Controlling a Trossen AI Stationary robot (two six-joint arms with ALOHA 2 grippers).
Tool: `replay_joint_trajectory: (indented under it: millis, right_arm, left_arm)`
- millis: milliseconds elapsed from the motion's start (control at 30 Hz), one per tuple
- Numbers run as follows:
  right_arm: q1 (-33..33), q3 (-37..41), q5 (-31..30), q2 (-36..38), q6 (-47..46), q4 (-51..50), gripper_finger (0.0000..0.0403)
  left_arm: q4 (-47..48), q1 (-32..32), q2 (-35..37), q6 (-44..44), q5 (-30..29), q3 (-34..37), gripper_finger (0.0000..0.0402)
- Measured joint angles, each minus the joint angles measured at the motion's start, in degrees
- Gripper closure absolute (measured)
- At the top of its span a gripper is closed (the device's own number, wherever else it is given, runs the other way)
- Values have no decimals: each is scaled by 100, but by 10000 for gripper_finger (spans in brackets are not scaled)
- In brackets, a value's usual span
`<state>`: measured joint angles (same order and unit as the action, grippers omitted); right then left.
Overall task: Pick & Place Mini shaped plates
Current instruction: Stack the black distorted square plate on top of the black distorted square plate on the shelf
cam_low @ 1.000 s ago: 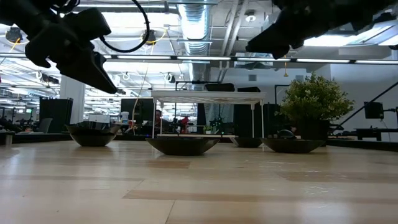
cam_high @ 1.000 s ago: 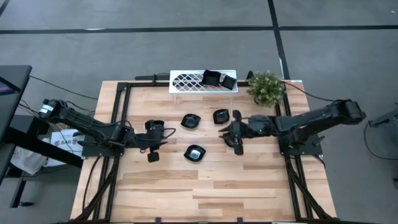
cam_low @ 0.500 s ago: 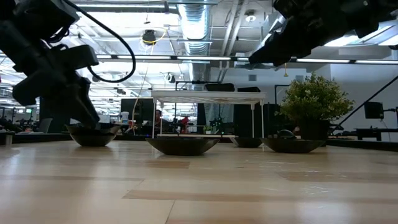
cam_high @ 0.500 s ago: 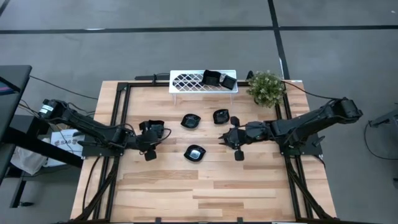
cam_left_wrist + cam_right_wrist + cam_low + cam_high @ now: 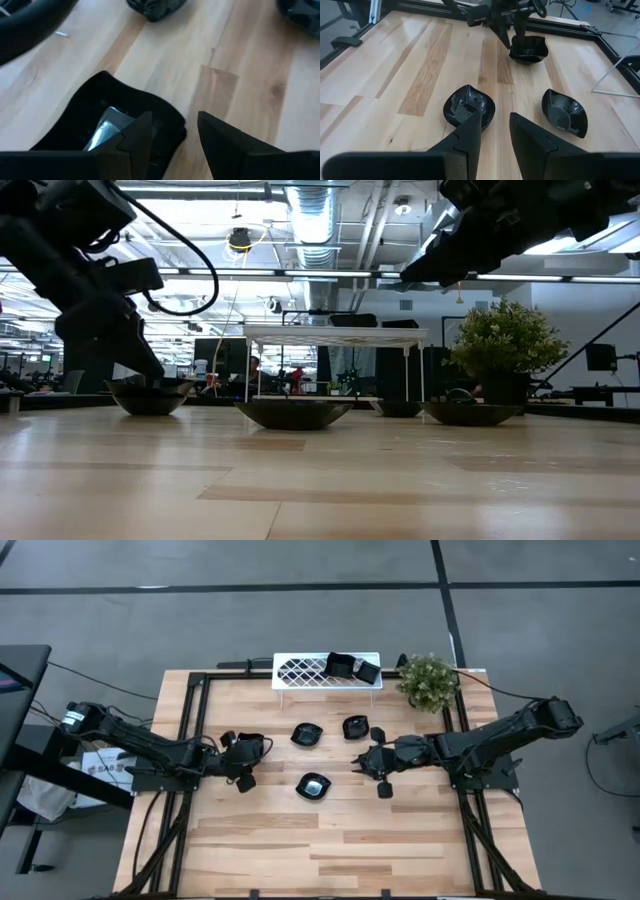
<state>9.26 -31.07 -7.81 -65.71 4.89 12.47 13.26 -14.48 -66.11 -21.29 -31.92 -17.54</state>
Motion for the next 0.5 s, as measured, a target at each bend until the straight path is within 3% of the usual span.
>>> replay_joint_trajectory:
  millis: [333,500]
  right_arm:
    - [0,-4,2,0,12,-18,305]
    - [0,-4,4,0,12,-26,305]
  left_arm:
    - [-25,109,0,-3,121,0,241]
    - [-969,104,0,-58,720,0,241]
